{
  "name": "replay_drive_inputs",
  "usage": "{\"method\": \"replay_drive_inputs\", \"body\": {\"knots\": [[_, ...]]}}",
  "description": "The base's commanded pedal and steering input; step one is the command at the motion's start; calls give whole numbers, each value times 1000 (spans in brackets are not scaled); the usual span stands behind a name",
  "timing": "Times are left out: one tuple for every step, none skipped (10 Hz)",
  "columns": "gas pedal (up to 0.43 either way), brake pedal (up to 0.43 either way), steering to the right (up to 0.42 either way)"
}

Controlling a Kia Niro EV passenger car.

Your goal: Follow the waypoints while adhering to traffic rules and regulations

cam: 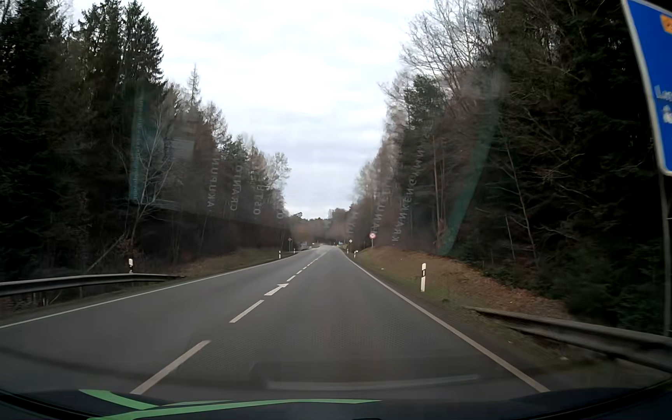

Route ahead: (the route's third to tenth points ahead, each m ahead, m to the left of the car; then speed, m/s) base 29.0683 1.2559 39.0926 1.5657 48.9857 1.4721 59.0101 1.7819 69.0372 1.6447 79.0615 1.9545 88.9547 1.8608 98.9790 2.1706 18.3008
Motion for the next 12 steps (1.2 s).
{"method": "replay_drive_inputs", "body": {"knots": [[138,0,2],[110,0,3],[67,0,3],[20,0,3],[0,0,2],[0,0,3],[0,0,3],[0,0,3],[0,0,3],[0,0,5],[0,0,5],[0,0,5]]}}
